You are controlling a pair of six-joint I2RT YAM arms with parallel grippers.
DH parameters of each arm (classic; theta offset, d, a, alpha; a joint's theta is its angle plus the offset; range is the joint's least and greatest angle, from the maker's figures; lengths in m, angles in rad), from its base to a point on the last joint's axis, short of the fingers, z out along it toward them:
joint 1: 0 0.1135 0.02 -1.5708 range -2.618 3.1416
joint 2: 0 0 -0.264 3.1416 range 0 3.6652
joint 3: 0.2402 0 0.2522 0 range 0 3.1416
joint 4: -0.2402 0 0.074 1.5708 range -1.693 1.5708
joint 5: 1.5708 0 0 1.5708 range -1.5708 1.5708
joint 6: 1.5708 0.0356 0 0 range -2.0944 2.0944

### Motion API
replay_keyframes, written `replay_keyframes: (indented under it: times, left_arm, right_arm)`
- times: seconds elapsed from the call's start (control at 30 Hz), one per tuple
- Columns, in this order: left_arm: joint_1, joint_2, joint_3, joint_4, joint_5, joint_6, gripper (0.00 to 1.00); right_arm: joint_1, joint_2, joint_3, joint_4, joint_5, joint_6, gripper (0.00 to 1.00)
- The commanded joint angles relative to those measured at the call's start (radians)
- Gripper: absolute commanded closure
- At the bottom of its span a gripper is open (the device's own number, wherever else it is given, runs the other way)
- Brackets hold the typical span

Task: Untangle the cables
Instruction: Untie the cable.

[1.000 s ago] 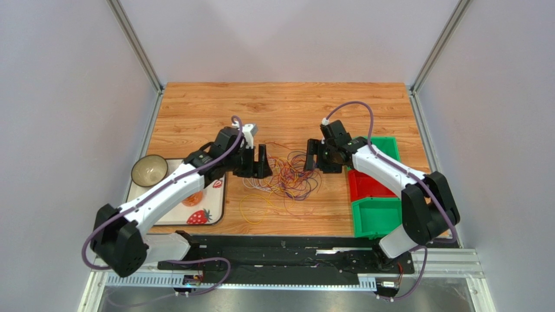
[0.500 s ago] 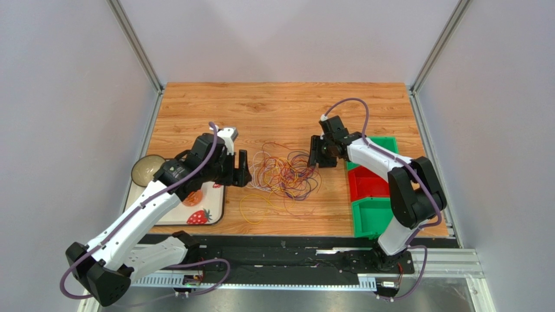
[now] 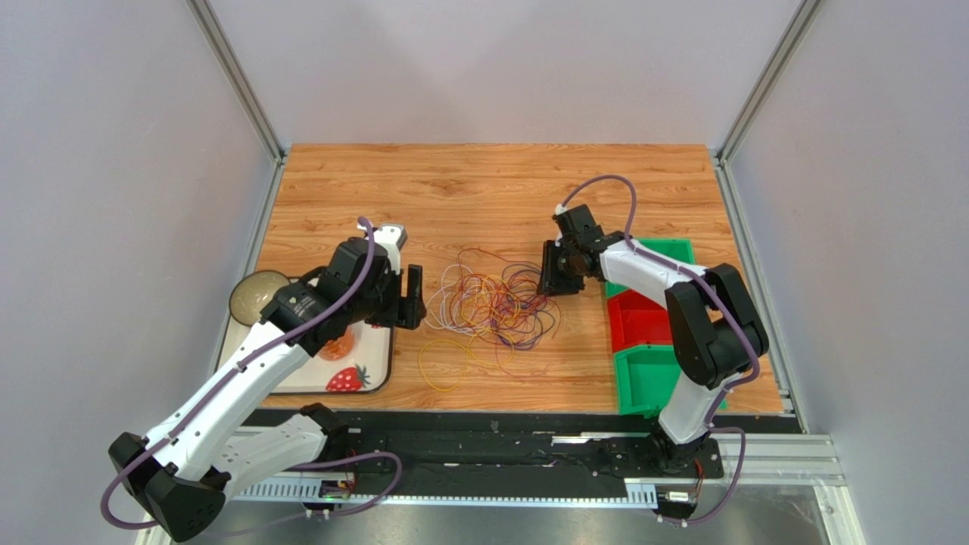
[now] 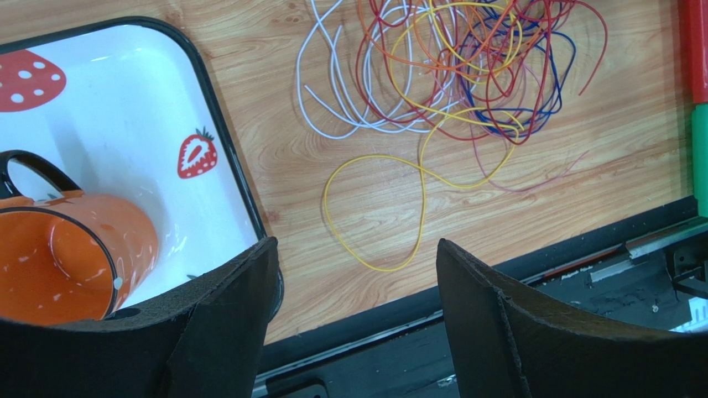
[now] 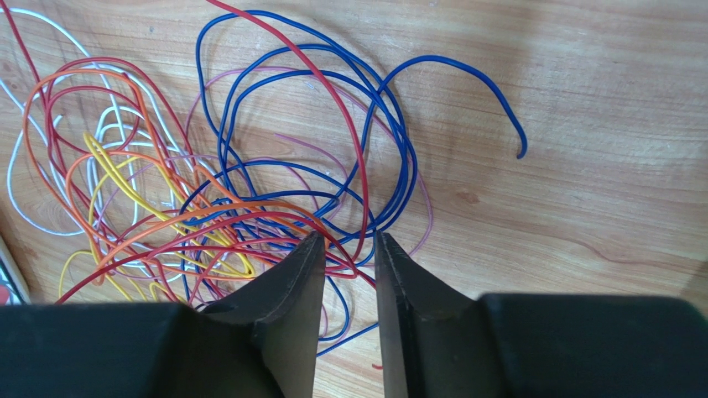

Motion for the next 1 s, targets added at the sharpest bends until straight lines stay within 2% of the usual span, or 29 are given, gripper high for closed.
replay_keyframes:
  times: [0.0,0.17,0.2,0.3,0.5,0.63,0.8,0.97]
  left_arm:
    - [-0.002,-0.001,0.003,0.001,-0.016,0.02,0.22]
    - [-0.003,-0.001,0.003,0.001,-0.018,0.021,0.22]
    - [-0.002,-0.001,0.003,0.003,-0.018,0.021,0.22]
    - [-0.003,0.004,0.003,0.0,-0.018,0.021,0.22]
    - [-0.003,0.002,0.006,-0.005,-0.019,0.023,0.22]
    - [-0.003,-0.012,0.045,-0.075,-0.015,0.024,0.23]
    - [-0.003,-0.064,0.019,-0.085,-0.096,0.043,0.23]
    - [-0.003,-0.042,0.014,-0.054,-0.036,0.055,0.23]
  right_arm:
    - [0.0,0.014,0.038,0.049,-0.03,-0.014,0.72]
    - [0.0,0.025,0.037,0.058,-0.047,-0.019,0.81]
    - [0.0,0.028,0.037,0.06,-0.057,-0.019,0.88]
    - [-0.002,0.032,0.04,0.06,-0.072,-0.019,1.0]
    - [0.0,-0.027,0.044,0.043,-0.078,-0.019,1.0]
    - [0.0,-0.101,0.083,-0.029,-0.069,-0.02,1.0]
    - [-0.002,-0.228,0.149,-0.098,-0.057,-0.025,1.0]
    - [0.003,-0.294,0.259,-0.161,-0.086,-0.02,1.0]
